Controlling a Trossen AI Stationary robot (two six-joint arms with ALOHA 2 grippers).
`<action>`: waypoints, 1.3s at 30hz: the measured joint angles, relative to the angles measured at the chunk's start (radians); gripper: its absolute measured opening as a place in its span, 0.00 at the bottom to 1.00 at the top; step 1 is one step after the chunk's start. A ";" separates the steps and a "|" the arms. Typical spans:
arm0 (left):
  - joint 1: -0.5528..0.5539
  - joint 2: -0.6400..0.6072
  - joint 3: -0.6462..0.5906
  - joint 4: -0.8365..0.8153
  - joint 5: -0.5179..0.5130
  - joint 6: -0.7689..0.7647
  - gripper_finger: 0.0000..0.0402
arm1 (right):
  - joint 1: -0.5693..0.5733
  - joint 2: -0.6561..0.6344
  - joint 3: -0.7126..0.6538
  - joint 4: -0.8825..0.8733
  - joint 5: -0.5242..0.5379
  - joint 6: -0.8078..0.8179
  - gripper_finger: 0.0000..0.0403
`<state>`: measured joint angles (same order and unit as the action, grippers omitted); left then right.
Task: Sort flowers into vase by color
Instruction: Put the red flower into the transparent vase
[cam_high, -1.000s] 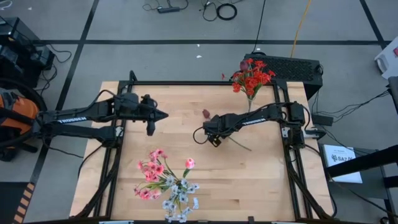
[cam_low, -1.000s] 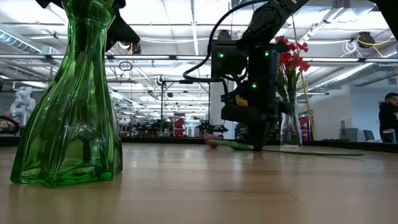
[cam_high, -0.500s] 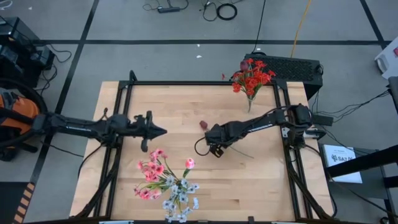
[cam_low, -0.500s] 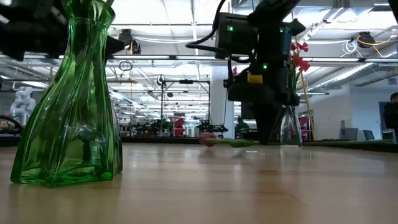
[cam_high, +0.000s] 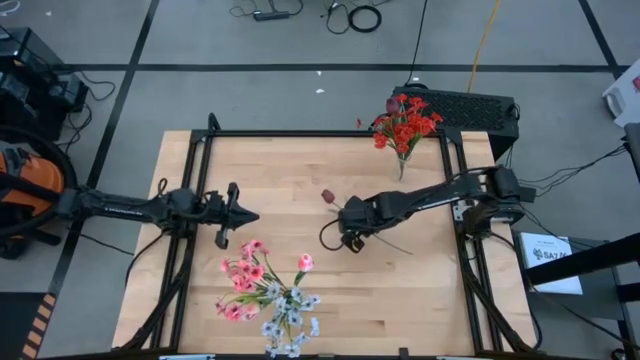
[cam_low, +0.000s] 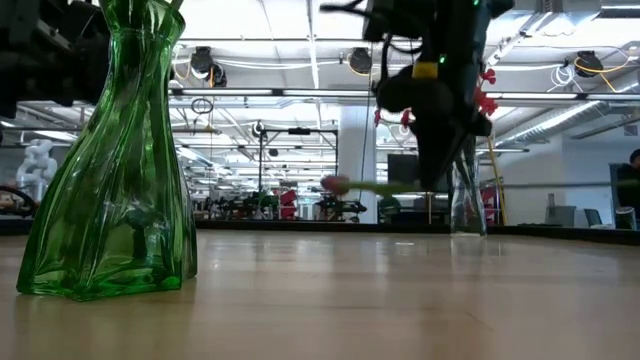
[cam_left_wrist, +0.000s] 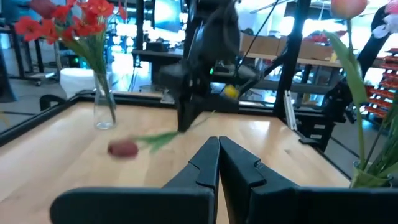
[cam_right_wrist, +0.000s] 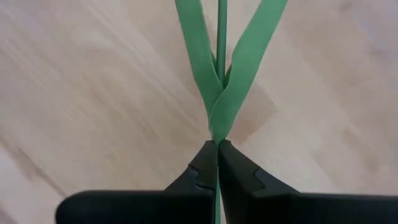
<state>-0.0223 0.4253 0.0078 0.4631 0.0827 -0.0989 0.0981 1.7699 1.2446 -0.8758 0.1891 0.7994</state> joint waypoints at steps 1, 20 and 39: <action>0.000 -0.023 0.000 -0.030 -0.006 0.000 0.04 | 0.004 -0.021 0.000 -0.011 0.012 0.004 0.00; 0.000 -0.425 0.000 -0.443 -0.114 0.000 0.04 | 0.207 -0.456 0.001 -0.168 0.310 0.140 0.00; 0.001 -0.425 0.000 -0.447 -0.110 0.001 0.04 | 0.382 -0.793 -0.237 -0.397 1.100 0.505 0.00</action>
<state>-0.0216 0.0006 0.0082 0.0165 -0.0268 -0.0982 0.4801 0.9768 1.0071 -1.2724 1.2889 1.3048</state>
